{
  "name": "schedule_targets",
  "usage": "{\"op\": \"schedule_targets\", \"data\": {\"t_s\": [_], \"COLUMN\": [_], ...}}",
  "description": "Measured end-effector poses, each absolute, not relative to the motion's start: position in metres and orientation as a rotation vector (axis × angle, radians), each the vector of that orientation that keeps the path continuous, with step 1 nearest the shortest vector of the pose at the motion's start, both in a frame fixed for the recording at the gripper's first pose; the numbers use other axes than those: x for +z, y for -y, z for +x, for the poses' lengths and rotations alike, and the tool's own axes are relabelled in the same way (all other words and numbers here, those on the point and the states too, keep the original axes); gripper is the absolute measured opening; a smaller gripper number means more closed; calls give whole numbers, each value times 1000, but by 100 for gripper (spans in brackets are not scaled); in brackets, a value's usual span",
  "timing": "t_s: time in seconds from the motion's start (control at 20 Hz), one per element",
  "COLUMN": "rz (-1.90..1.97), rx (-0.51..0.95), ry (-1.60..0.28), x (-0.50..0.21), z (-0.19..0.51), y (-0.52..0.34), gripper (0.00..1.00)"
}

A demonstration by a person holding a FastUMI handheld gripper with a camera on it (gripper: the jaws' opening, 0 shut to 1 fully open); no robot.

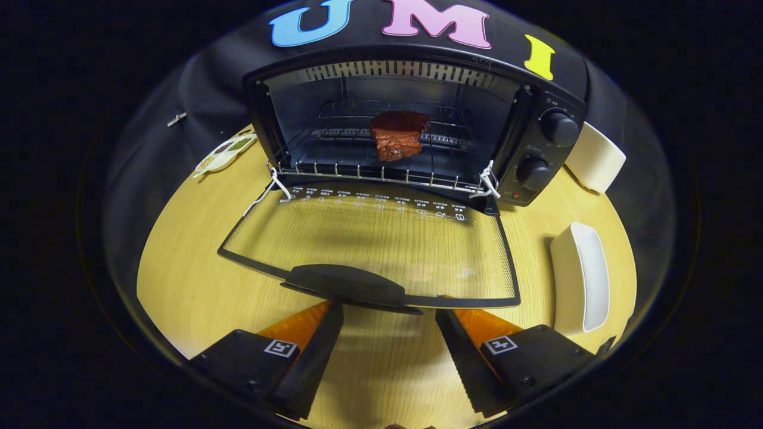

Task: Open the toaster oven, put the food inside, and close the toaster oven door.

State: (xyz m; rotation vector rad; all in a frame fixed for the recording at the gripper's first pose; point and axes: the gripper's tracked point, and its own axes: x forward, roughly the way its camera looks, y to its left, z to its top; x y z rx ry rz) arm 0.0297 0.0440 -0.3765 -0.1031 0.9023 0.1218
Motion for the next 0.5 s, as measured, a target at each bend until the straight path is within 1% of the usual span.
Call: {"op": "schedule_targets", "data": {"t_s": [0.3,0.5], "rz": [-139,-69], "rx": [183,181], "ry": [-792,-702], "x": [-328,-279], "z": [38,57], "y": [-48,-51], "gripper": [97,97]}}
